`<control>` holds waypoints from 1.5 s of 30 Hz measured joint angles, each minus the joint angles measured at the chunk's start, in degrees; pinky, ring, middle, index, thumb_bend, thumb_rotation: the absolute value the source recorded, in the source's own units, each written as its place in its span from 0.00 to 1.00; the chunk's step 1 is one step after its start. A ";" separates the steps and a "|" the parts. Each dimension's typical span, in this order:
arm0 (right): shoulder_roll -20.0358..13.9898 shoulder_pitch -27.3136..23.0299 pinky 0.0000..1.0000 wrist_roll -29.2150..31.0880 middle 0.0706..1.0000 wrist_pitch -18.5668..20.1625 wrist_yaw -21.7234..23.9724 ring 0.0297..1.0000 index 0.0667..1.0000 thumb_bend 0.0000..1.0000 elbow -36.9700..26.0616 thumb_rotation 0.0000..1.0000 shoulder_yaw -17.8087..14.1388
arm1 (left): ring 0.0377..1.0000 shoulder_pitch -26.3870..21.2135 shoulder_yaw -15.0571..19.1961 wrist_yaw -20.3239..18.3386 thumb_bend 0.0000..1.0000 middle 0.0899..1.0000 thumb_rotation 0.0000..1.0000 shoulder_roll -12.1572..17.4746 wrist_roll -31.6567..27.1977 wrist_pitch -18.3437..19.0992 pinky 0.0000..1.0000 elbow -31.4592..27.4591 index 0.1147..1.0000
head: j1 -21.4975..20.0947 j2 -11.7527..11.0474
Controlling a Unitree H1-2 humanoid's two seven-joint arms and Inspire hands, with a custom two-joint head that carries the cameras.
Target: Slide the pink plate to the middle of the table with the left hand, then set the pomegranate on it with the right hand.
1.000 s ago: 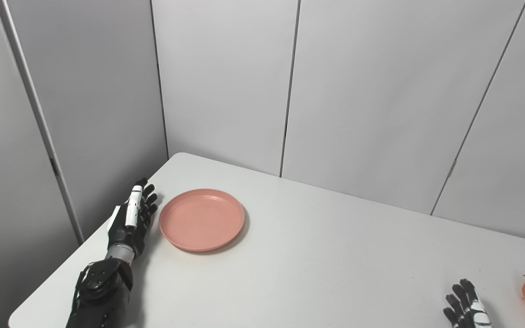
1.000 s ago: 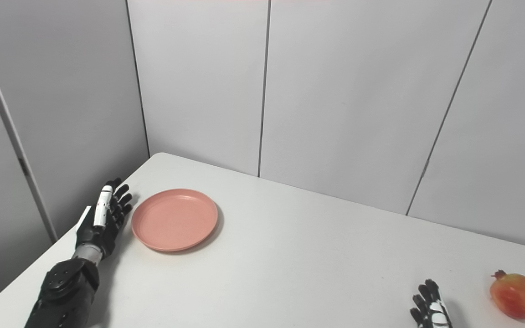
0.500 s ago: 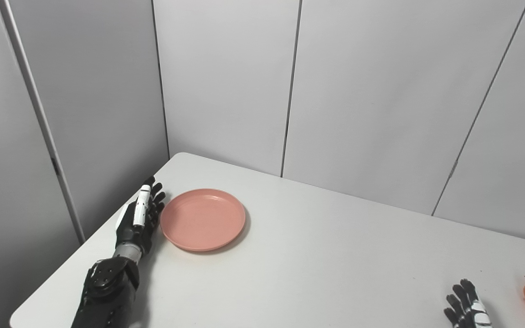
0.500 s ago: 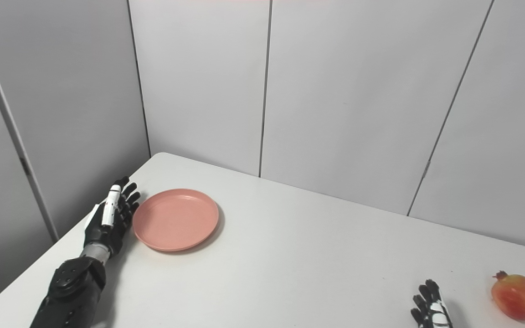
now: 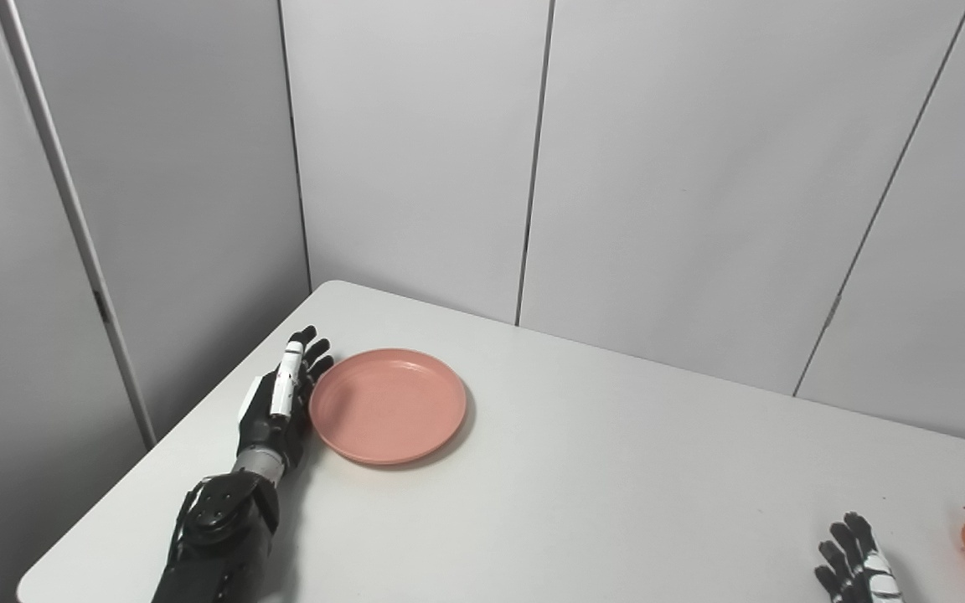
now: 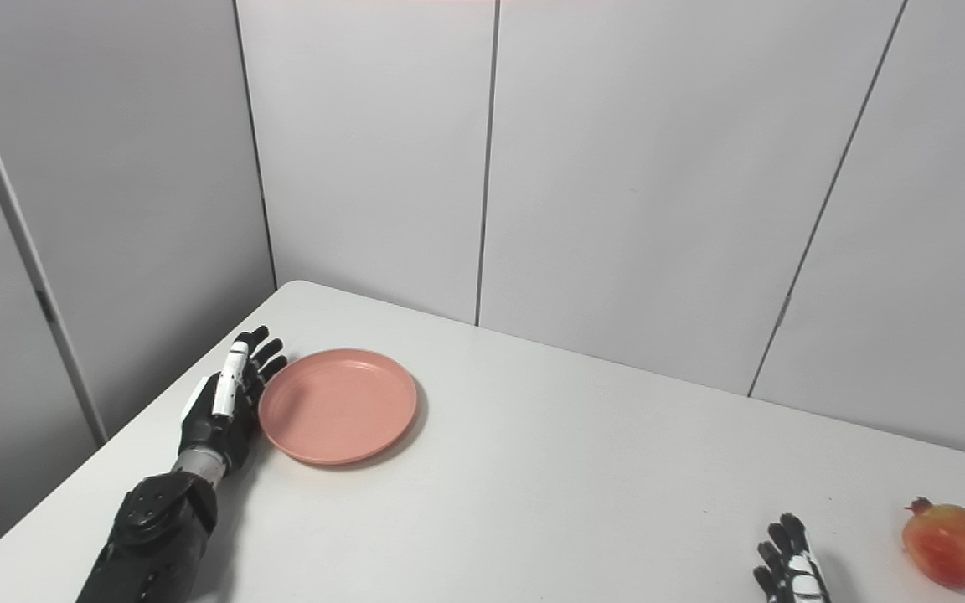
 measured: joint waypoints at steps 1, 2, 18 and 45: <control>0.00 0.00 1.00 0.00 1.00 -0.01 0.00 1.00 1.00 0.03 0.02 1.00 0.00 | 0.94 -0.05 -0.05 0.02 0.37 0.94 1.00 -0.04 0.00 0.29 0.94 -0.10 0.94 | -0.09 0.09; 0.01 0.00 1.00 0.00 1.00 -0.01 0.00 1.00 1.00 0.03 0.04 1.00 0.00 | 0.94 -0.06 -0.12 0.01 0.38 0.94 1.00 -0.04 -0.01 0.56 0.95 -0.25 0.94 | -0.09 0.09; 0.02 -0.02 1.00 -0.05 1.00 -0.04 0.04 1.00 1.00 0.05 0.18 1.00 -0.01 | 0.95 -0.11 -3.04 -0.27 0.39 0.95 1.00 -1.58 0.22 1.35 0.97 -1.75 0.94 | -1.49 0.61; 0.52 -0.02 1.00 -3.82 1.00 -2.43 -0.25 1.00 1.00 0.15 1.11 1.00 0.83 | 0.93 -1.51 -6.56 -0.78 0.36 0.93 1.00 -4.96 1.91 3.95 0.92 -3.09 0.93 | -7.38 3.25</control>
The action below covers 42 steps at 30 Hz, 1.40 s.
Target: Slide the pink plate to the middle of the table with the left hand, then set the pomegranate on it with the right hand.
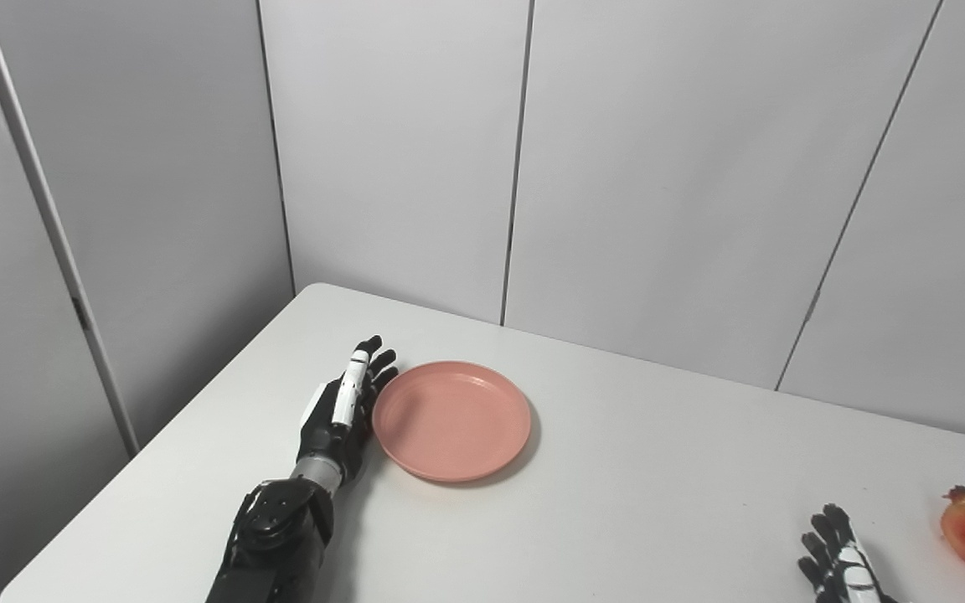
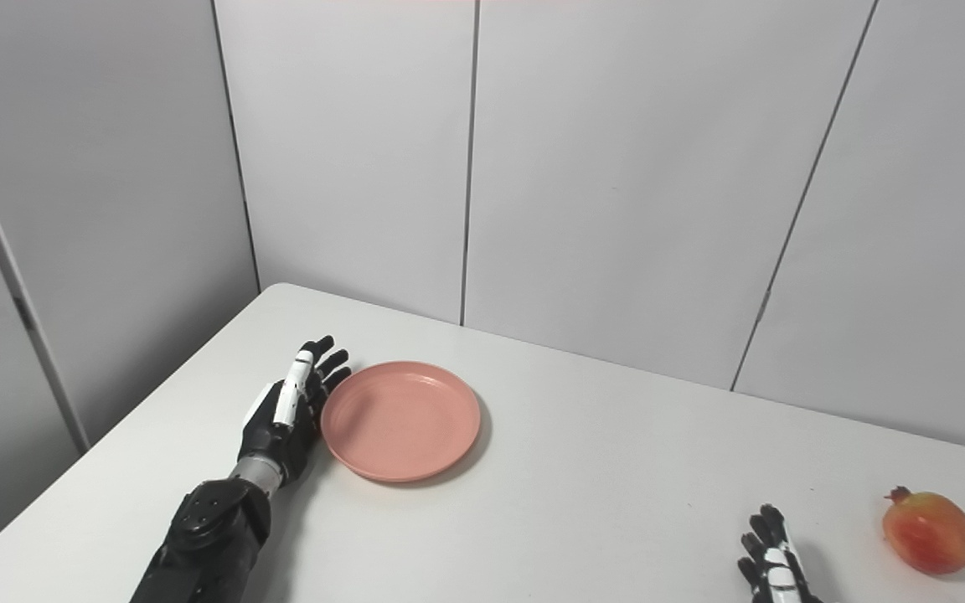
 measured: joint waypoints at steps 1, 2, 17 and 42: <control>0.02 0.00 1.00 -0.01 1.00 -0.31 0.00 1.00 1.00 0.15 0.17 1.00 0.00 | 0.93 0.02 -0.42 -0.01 0.35 0.93 1.00 -0.15 0.09 0.06 0.92 -0.13 0.93 | -0.44 0.26; 0.03 0.00 1.00 0.00 1.00 -0.48 0.02 1.00 1.00 0.16 0.29 1.00 0.00 | 0.94 0.03 -0.83 -0.04 0.36 0.93 1.00 -0.29 0.23 0.12 0.93 -0.26 0.93 | -0.44 0.26; 0.06 -0.49 1.00 0.26 1.00 -0.54 0.37 1.00 1.00 0.22 0.82 1.00 0.40 | 0.94 0.54 -6.02 -3.13 0.39 0.94 1.00 -2.27 0.43 1.70 0.94 -2.50 0.93 | -4.39 1.93; 1.20 -0.42 1.00 -0.16 1.00 1.47 -1.88 1.00 1.00 0.23 -0.63 1.00 1.51 | 0.93 1.76 -13.99 -3.80 0.41 0.93 1.00 -5.47 5.83 4.06 0.92 -6.44 0.92 | -8.44 5.71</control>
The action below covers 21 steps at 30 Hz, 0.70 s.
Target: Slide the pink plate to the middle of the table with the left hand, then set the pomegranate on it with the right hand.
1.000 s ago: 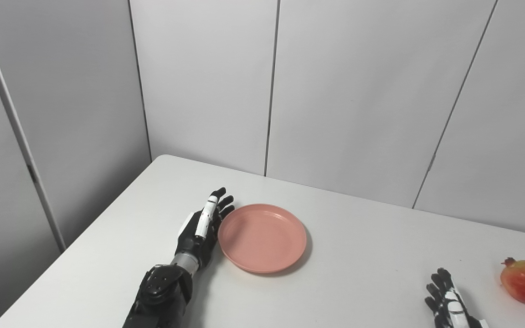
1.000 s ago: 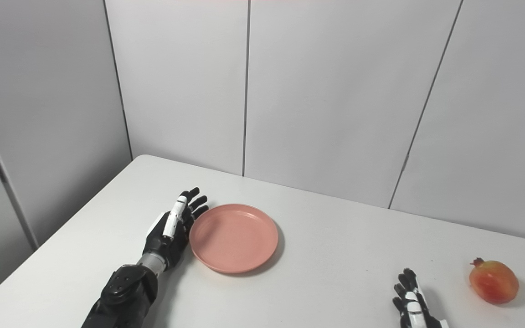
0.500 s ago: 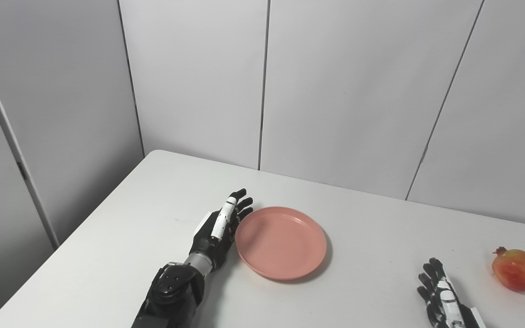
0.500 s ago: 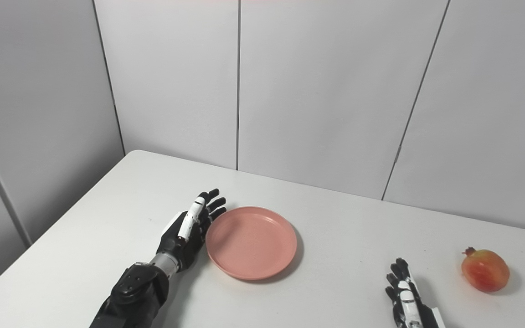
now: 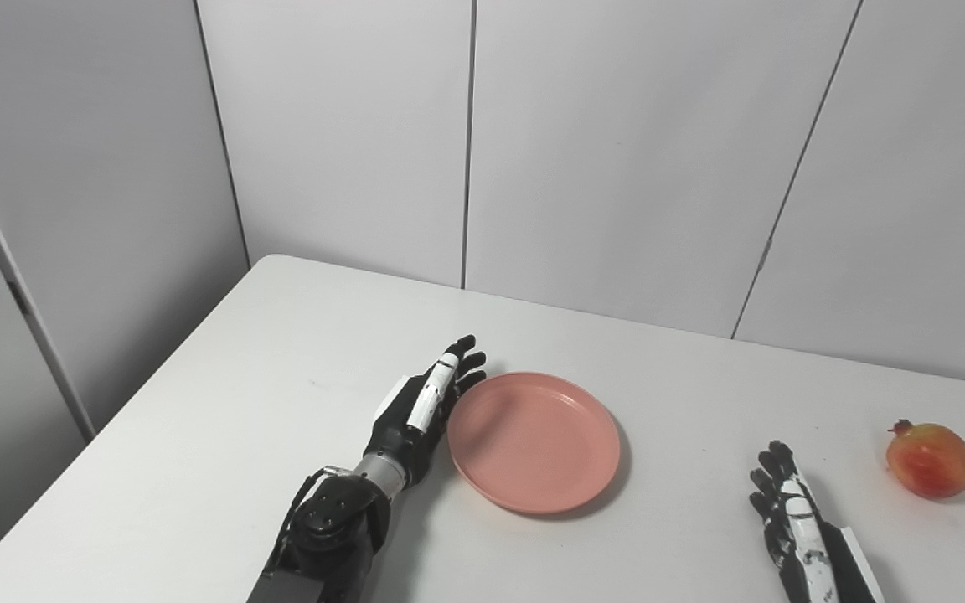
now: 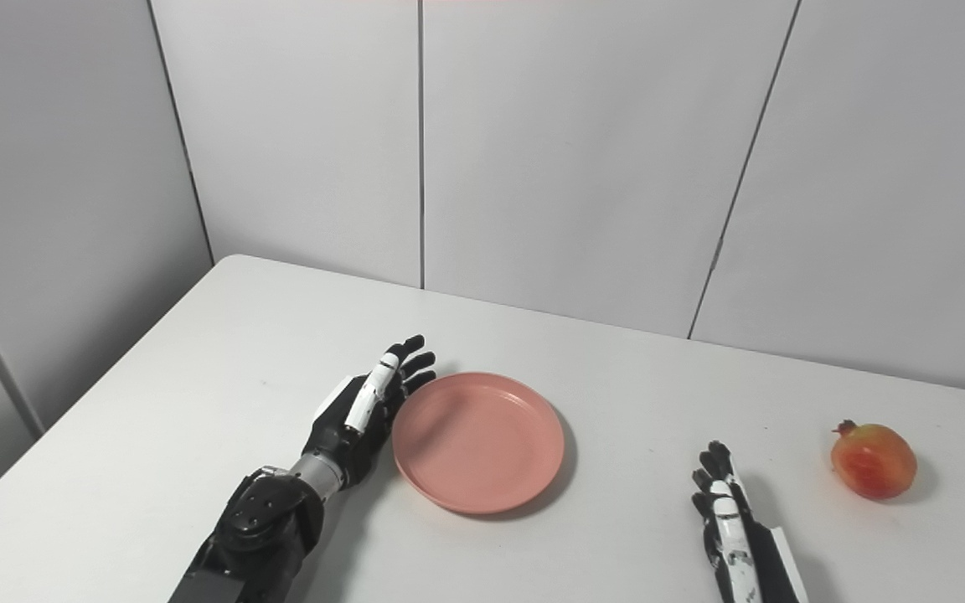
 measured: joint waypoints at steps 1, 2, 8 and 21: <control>0.14 0.00 1.00 0.02 1.00 0.05 -0.13 1.00 1.00 0.23 -0.02 1.00 -0.01 | 0.93 0.01 -0.21 -0.02 0.42 0.93 1.00 -0.15 0.02 0.01 0.93 -0.01 0.92 | -0.35 0.26; 0.35 0.00 1.00 0.04 1.00 0.06 -0.18 1.00 1.00 0.22 -0.02 1.00 -0.01 | 0.93 0.01 -0.52 -0.06 0.42 0.93 1.00 -0.19 0.33 0.06 0.92 -0.08 0.92 | -0.87 0.52; 0.63 -0.03 1.00 -0.25 1.00 0.03 -0.26 0.99 1.00 0.23 0.01 1.00 0.13 | 0.93 0.27 -1.50 -0.48 0.41 0.93 1.00 -0.75 0.85 0.46 0.91 -0.73 0.92 | -2.37 1.23; 1.27 0.00 1.00 -1.06 0.99 0.31 -0.78 0.98 1.00 0.21 -0.39 1.00 0.78 | 0.92 3.05 -2.83 -0.53 0.42 0.92 1.00 -3.84 2.20 0.22 0.91 -3.55 0.91 | -6.50 2.81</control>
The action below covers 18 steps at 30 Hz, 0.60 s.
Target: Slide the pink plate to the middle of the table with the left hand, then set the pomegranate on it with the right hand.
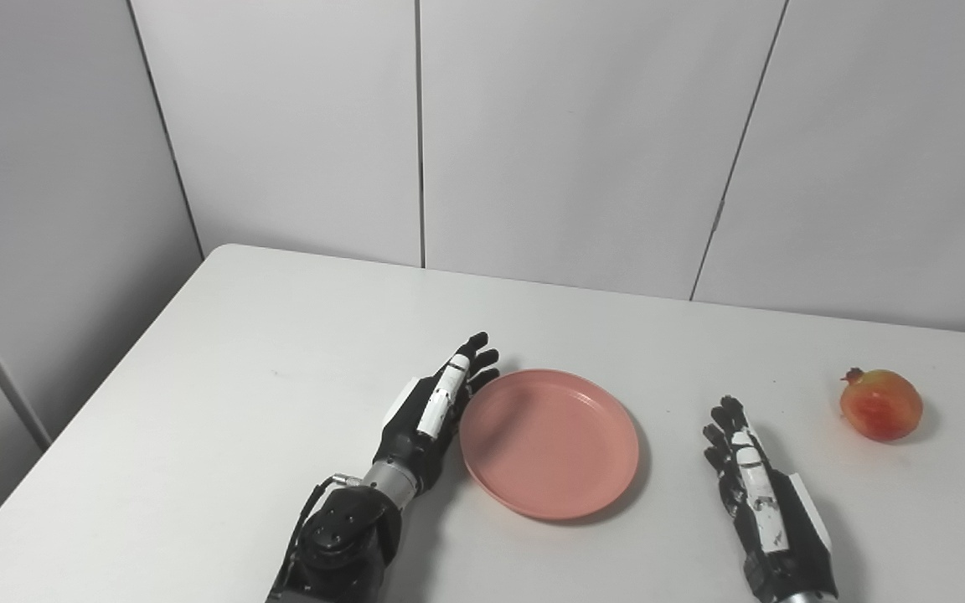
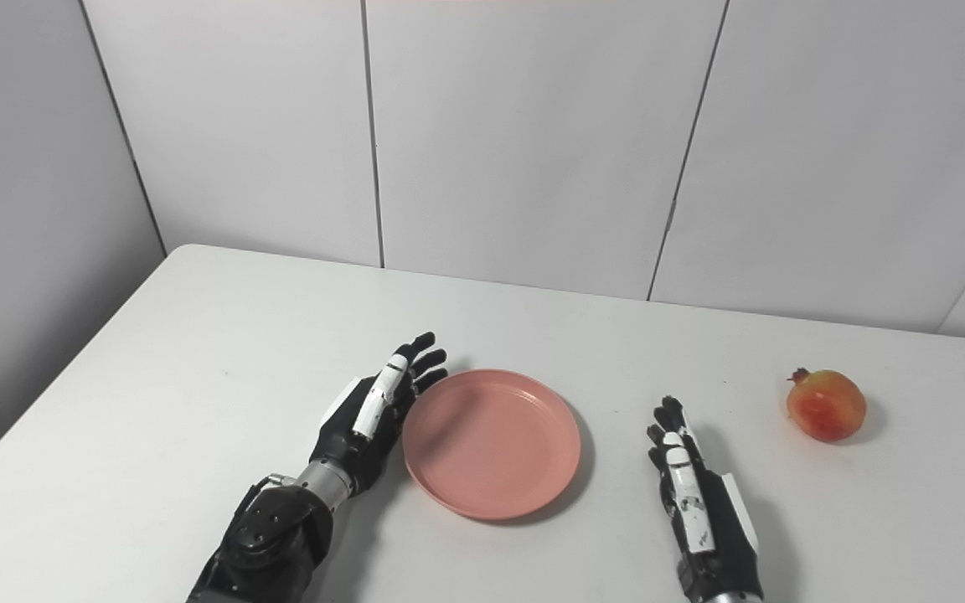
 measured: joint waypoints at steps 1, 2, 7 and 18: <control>0.04 0.01 1.00 -0.07 0.99 0.00 -0.14 0.98 1.00 0.21 -0.04 1.00 0.11 | 0.92 0.26 -0.04 -0.09 0.42 0.93 1.00 -0.09 -0.01 0.00 0.91 -0.24 0.90 | 0.00 0.00; 0.10 0.04 1.00 -0.17 0.99 0.01 -0.40 0.98 1.00 0.21 -0.12 1.00 0.27 | 0.92 0.46 -0.06 -0.14 0.42 0.93 1.00 -0.15 -0.01 0.01 0.91 -0.45 0.90 | -0.70 0.26; 0.16 0.08 1.00 -0.45 0.99 0.01 -0.45 0.98 1.00 0.23 -0.18 1.00 0.60 | 0.93 0.71 -0.08 -0.35 0.42 0.94 1.00 -0.16 -0.14 0.10 0.92 -0.54 0.94 | -2.55 0.53; 0.13 -0.03 0.98 -1.44 0.99 -0.04 -0.48 0.98 0.99 0.26 -0.15 1.00 0.75 | 0.94 1.07 0.77 -1.80 0.41 0.95 1.00 -0.15 -0.28 0.07 0.95 -0.50 0.95 | -8.00 0.79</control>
